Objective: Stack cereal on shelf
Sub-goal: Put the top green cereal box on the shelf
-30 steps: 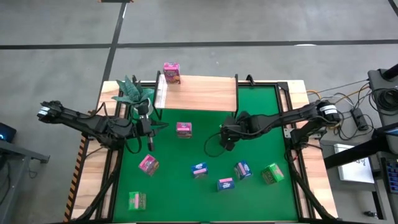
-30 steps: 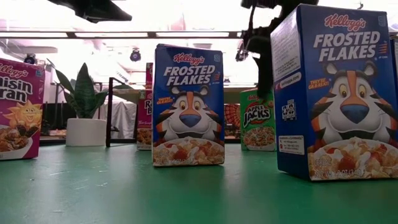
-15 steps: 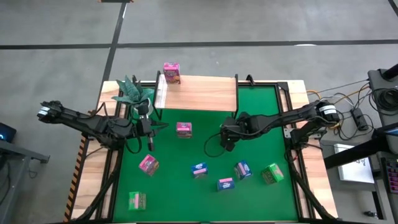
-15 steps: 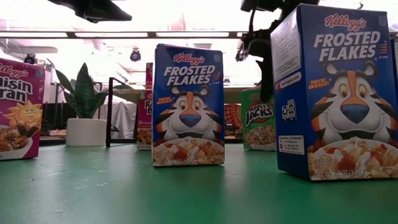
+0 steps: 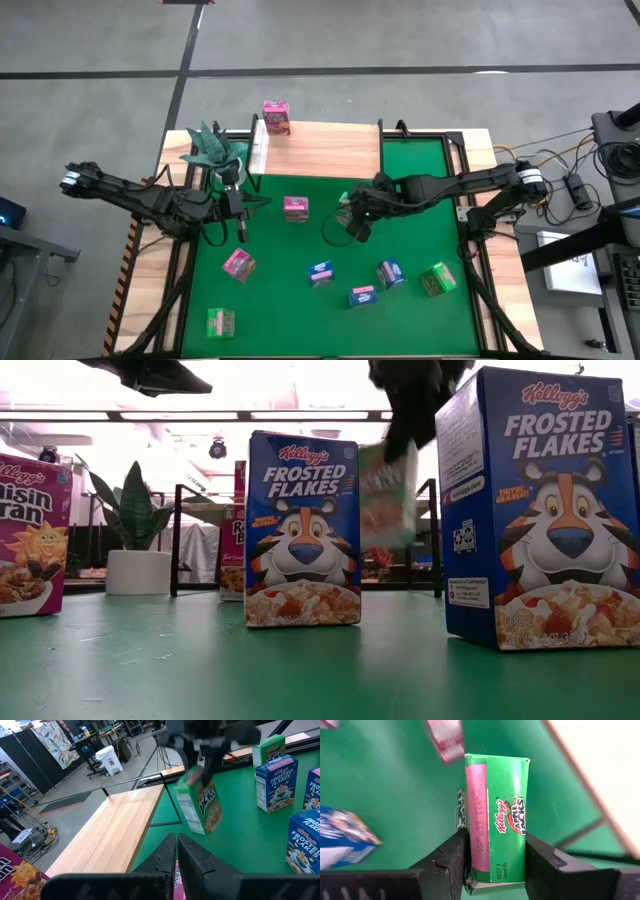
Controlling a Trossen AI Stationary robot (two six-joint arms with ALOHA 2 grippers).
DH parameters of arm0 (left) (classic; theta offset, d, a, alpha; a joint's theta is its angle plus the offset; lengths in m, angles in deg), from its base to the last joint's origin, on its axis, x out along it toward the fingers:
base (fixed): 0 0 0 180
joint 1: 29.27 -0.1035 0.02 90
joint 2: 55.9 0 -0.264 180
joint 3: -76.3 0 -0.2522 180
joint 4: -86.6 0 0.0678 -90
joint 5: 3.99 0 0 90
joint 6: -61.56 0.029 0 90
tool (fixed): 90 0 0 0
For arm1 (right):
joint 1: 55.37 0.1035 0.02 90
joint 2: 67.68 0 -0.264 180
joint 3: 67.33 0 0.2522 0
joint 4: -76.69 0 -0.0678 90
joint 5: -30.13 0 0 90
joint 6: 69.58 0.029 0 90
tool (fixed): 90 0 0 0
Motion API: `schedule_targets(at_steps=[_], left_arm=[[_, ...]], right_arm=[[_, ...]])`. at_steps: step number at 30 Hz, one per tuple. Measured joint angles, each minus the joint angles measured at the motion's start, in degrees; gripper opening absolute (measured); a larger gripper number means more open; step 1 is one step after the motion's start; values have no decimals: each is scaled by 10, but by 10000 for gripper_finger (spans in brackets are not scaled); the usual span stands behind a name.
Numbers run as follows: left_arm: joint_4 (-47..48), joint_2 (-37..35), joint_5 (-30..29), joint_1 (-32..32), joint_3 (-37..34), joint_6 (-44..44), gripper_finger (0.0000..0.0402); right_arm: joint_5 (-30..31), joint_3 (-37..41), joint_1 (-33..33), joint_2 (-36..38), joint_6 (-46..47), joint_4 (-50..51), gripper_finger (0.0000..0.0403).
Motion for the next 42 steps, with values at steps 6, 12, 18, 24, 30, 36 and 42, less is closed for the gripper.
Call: schedule_targets(at_steps=[6, 12, 18, 24, 30, 36, 42], left_arm=[[0, 0, 0, 0, 0, 0, 0], [0, 0, 0, 0, 0, 0, 0], [0, 0, 0, 0, 0, 0, 0], [0, 0, 0, 0, 0, 2, 0], [0, 0, 0, 0, 0, 5, 0], [0, 0, 0, 0, 0, 7, 0], [0, 0, 0, 0, 0, 7, 0]], right_arm=[[-11, -94, -20, 0, -91, 0, 141], [-9, -157, -80, -2, -195, -14, 141], [-52, -186, -163, -21, -298, -77, 141], [-113, -214, -236, -75, -374, -134, 141], [-116, -265, -284, -141, -429, -113, 141], [-149, -340, -300, -202, -452, -48, 141], [-153, -400, -302, -246, -457, -22, 163]])
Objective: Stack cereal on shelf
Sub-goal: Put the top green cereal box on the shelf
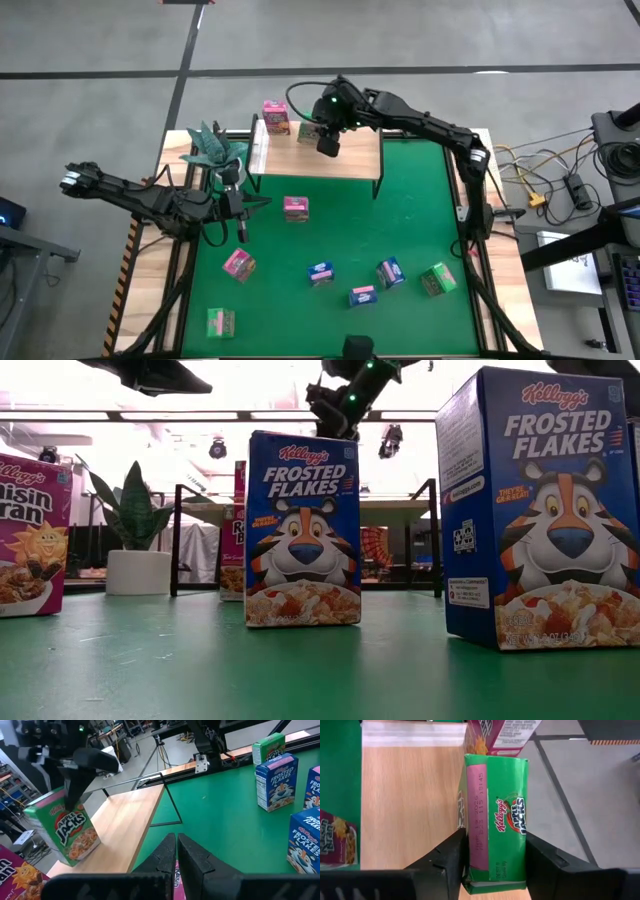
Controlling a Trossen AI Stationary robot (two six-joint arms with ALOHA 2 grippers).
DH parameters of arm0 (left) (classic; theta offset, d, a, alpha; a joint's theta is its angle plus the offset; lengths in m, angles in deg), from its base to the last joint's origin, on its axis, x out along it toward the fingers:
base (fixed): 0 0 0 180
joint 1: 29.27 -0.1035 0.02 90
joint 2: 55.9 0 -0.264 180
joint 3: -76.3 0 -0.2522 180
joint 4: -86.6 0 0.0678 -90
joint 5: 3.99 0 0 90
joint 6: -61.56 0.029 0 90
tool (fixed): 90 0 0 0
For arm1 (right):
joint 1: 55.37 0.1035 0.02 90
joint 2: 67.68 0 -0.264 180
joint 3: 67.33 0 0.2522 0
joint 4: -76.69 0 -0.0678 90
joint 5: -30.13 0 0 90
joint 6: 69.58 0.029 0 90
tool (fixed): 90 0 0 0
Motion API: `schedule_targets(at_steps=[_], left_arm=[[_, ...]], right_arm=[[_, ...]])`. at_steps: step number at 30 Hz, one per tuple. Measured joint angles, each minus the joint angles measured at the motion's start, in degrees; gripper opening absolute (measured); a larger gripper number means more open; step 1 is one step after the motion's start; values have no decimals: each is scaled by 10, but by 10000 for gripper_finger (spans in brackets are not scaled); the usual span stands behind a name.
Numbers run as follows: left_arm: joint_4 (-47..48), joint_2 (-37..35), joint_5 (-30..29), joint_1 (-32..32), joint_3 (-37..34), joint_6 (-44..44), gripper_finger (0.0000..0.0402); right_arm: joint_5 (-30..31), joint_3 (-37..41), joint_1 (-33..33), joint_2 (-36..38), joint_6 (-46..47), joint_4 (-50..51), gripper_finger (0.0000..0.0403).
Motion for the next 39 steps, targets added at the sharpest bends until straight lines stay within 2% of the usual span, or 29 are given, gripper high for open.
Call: schedule_targets(at_steps=[7, 12, 20, 25, 30, 36, 39], left_arm=[[0, 0, 0, 0, 0, 0, 0], [0, 0, 0, 0, 0, 0, 0], [0, 0, 0, 0, 0, 0, 0], [0, 0, 0, 0, 0, 0, 0], [0, 0, 0, 0, 0, 0, 0], [0, 0, 0, 0, 0, 0, 0], [0, 0, 0, 0, 0, 0, 0]], right_arm=[[2, -48, -1, -36, -1, 14, 216], [11, -63, -2, -35, 1, 19, 243], [11, -106, 4, -8, 59, 26, 247], [7, -113, 38, 8, 74, 22, 207], [18, -96, 89, 1, 41, 13, 135], [135, -57, 124, -42, -33, -26, 41], [187, -54, 124, -69, -59, -28, 14]])
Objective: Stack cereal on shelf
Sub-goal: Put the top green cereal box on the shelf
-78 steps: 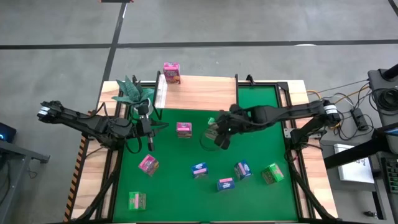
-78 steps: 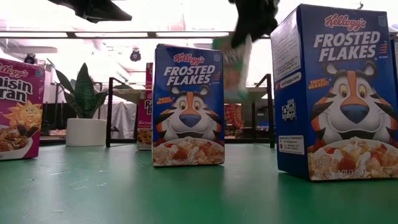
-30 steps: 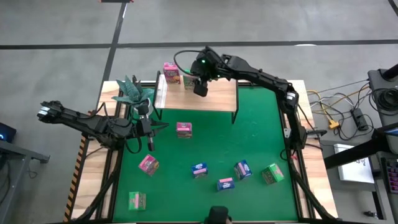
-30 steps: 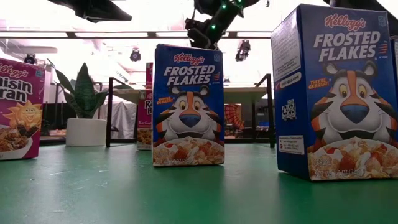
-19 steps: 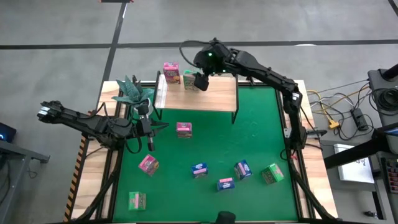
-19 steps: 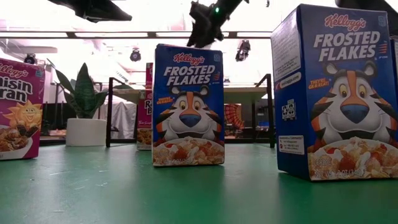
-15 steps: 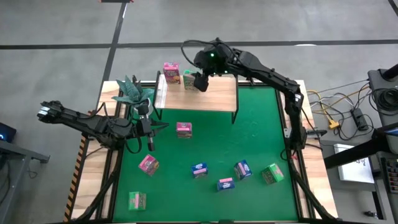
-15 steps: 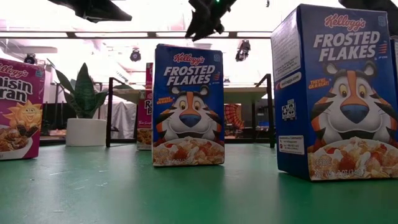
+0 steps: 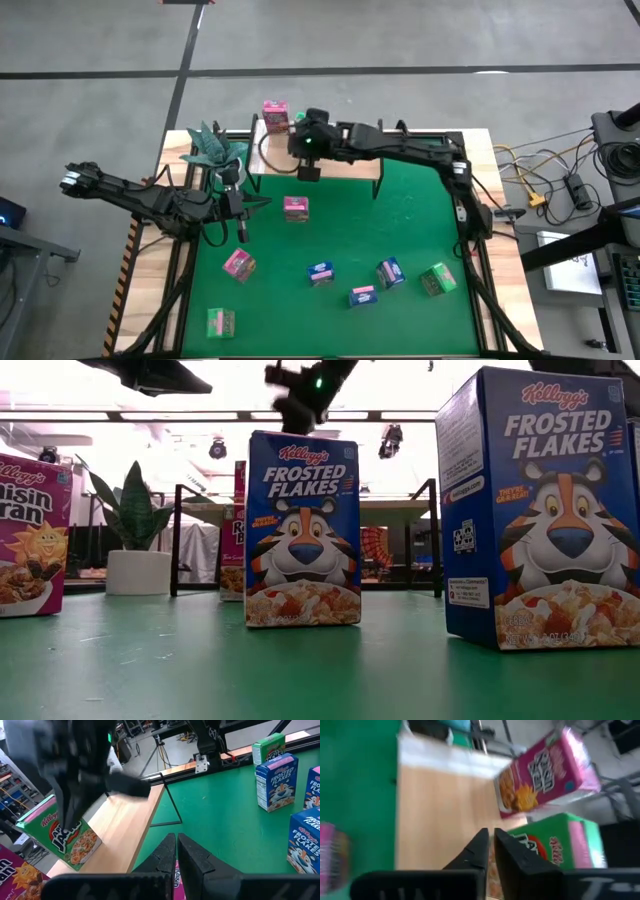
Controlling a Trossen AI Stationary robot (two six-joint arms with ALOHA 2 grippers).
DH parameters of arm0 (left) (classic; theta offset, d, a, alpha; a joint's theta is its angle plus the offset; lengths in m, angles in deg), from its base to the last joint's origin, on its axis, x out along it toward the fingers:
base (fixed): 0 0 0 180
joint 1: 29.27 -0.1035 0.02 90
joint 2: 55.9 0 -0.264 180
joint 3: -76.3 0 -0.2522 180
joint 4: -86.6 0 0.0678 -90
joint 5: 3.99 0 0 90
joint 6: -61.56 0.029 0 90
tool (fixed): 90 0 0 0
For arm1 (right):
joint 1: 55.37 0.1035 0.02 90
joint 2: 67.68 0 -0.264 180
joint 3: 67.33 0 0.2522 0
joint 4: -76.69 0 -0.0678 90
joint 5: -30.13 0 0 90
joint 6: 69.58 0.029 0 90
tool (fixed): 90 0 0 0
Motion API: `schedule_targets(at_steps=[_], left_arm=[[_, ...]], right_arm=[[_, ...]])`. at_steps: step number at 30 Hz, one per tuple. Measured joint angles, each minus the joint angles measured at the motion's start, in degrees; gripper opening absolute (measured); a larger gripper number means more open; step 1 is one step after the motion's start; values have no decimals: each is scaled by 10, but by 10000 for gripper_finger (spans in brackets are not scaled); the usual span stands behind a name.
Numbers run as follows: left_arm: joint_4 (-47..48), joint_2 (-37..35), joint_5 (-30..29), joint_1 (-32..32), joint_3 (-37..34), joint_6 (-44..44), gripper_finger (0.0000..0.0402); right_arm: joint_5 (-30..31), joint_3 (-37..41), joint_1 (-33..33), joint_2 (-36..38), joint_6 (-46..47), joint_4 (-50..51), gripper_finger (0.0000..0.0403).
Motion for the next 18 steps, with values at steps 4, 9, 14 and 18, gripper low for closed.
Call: schedule_targets(at_steps=[4, 9, 14, 18], left_arm=[[0, 0, 0, 0, 0, 0, 0], [0, 0, 0, 0, 0, 0, 0], [0, 0, 0, 0, 0, 0, 0], [2, 0, 0, 0, 0, 2, 0]], right_arm=[[67, 0, -7, -34, -23, 0, 12], [113, 0, -18, -56, -43, 3, 13], [125, 0, -26, -59, -47, 8, 13], [125, 0, -27, -48, -48, 15, 13]])
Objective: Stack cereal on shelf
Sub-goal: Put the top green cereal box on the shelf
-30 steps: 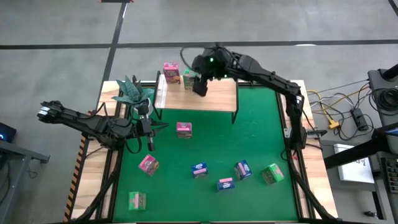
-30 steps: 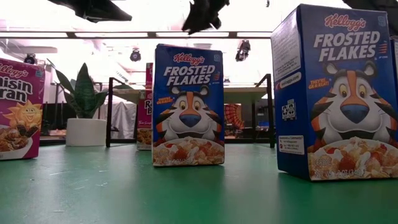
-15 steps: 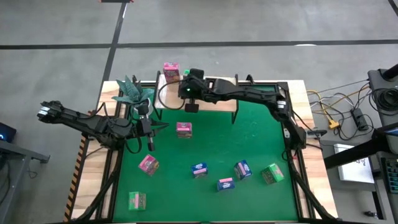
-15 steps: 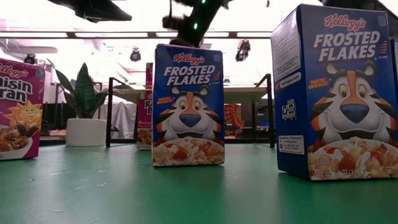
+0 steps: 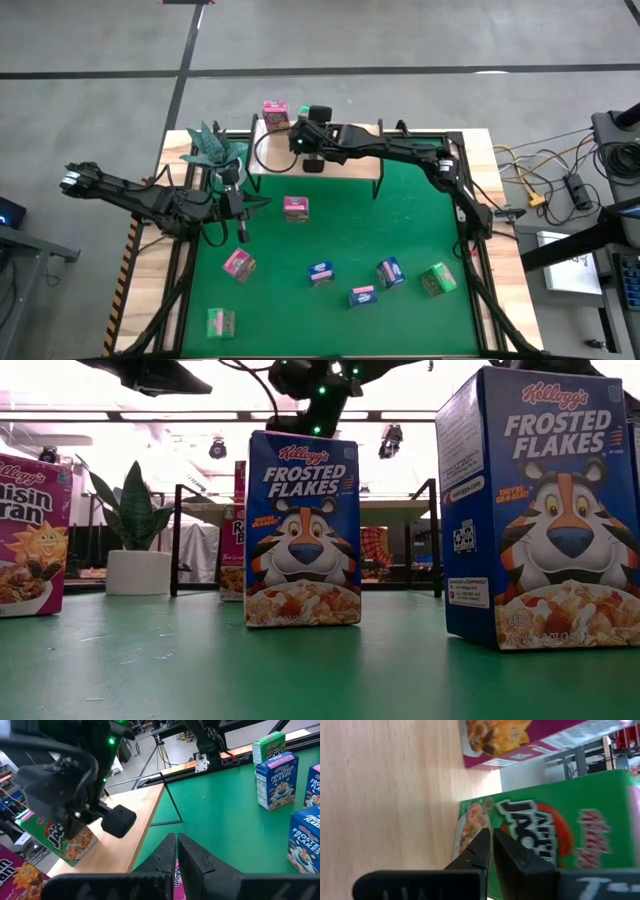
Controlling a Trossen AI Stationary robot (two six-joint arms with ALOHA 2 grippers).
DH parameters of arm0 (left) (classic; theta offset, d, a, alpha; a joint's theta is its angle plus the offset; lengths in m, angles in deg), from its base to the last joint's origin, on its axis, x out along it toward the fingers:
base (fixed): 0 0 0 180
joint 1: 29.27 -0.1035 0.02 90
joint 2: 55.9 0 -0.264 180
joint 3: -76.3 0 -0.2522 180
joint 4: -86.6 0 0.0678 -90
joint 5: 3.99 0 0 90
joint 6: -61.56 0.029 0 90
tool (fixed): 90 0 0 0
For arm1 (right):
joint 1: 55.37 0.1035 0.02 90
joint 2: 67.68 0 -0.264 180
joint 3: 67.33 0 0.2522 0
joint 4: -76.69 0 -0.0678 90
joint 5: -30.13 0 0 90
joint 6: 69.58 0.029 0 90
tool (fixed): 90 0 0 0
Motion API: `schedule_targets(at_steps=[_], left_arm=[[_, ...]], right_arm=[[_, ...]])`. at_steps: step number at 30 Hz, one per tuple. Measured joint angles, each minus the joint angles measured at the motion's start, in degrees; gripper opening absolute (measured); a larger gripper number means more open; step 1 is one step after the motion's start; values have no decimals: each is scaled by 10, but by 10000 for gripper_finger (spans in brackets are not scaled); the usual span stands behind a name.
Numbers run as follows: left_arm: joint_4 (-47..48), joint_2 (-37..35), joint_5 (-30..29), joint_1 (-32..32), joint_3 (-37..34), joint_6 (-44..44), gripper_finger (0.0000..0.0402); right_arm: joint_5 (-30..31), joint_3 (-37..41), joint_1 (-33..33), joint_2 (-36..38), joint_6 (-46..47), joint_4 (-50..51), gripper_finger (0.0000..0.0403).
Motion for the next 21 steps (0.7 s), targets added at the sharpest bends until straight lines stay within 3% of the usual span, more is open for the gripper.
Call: schedule_targets(at_steps=[21], left_arm=[[2, 0, 0, 0, 0, 0, 0]], right_arm=[[1, 0, -12, 8, -13, 47, 13]])
